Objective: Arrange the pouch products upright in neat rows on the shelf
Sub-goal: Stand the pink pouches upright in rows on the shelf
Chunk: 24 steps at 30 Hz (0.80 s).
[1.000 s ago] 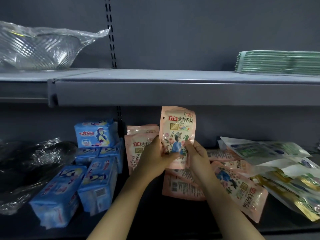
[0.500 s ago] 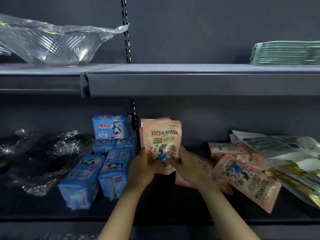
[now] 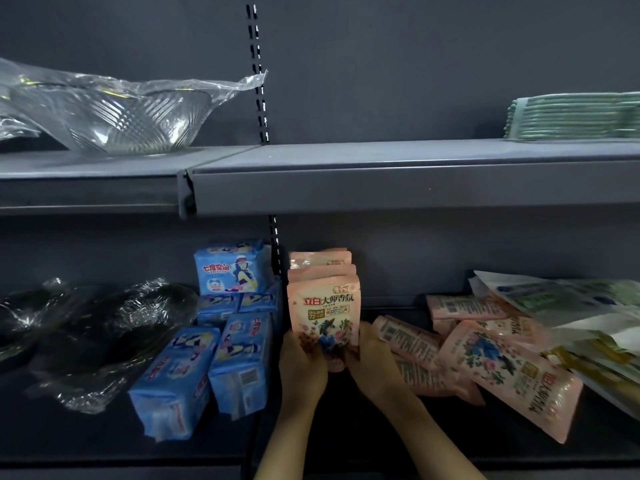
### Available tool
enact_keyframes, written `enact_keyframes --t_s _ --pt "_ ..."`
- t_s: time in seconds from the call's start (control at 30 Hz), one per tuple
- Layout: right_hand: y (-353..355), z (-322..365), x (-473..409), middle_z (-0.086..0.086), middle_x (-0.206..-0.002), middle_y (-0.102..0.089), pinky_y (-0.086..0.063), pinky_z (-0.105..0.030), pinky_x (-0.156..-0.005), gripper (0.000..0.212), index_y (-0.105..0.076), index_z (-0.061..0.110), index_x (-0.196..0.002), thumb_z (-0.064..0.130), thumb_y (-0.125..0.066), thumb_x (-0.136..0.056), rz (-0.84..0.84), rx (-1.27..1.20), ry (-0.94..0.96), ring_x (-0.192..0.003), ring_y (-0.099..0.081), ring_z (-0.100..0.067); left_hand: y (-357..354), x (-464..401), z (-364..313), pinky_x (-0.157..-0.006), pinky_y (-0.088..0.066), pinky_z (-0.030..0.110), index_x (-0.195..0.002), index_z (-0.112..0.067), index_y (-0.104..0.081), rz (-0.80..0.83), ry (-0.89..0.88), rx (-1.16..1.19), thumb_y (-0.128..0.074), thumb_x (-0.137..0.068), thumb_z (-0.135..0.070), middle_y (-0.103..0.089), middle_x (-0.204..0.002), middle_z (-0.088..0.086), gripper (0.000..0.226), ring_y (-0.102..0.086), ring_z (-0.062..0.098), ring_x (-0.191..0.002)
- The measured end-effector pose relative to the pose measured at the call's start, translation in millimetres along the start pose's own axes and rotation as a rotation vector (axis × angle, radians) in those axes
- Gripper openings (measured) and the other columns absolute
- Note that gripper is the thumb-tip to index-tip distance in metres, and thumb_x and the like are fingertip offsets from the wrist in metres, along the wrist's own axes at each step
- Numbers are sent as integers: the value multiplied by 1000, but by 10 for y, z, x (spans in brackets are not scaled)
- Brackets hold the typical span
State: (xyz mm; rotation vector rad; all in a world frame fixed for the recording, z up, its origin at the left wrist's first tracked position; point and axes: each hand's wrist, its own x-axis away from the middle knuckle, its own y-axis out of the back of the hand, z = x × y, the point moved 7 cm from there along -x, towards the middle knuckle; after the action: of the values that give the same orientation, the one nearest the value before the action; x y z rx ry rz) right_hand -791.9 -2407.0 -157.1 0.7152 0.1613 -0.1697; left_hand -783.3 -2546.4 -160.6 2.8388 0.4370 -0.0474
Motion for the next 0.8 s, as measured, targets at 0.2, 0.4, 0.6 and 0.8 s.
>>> enact_keyframes --t_s 0.2,0.4,0.6,0.8 --pt "-49 -2 -28 -9 -109 -66 -53 -33 -76 22 -47 12 -114 21 -48 -94 20 39 -8 -95 -65 -23 -1 -32 19 -75 -39 23 -120 -15 -47 7 2 1 -50 -89 -13 -59 -117 1 31 -51 10 -93" --pt "-40 16 -20 -11 -112 -64 -49 -28 -72 24 -47 8 -115 18 -50 -93 17 36 9 -98 -63 -25 -10 -66 33 -58 -41 10 -115 -15 -50 25 -8 -3 -50 -88 -15 -61 -113 -1 27 -57 9 -86" --pt "-10 6 -1 -9 -115 -64 -47 -26 -75 30 -50 9 -119 23 -51 -92 12 30 2 -101 -62 -24 31 -2 -53 -74 -44 13 -124 -11 -46 -55 -76 21 -50 -88 -9 -57 -120 5 35 -56 16 -108" --pt "287 14 -21 -6 -112 -65 -49 -22 -74 25 -60 11 -114 13 -51 -91 33 74 32 -97 -62 -19 163 64 -352 -110 -34 40 -144 -14 -22 -169 -212 -5 -52 -88 -9 -36 -144 8 63 -35 22 -135"
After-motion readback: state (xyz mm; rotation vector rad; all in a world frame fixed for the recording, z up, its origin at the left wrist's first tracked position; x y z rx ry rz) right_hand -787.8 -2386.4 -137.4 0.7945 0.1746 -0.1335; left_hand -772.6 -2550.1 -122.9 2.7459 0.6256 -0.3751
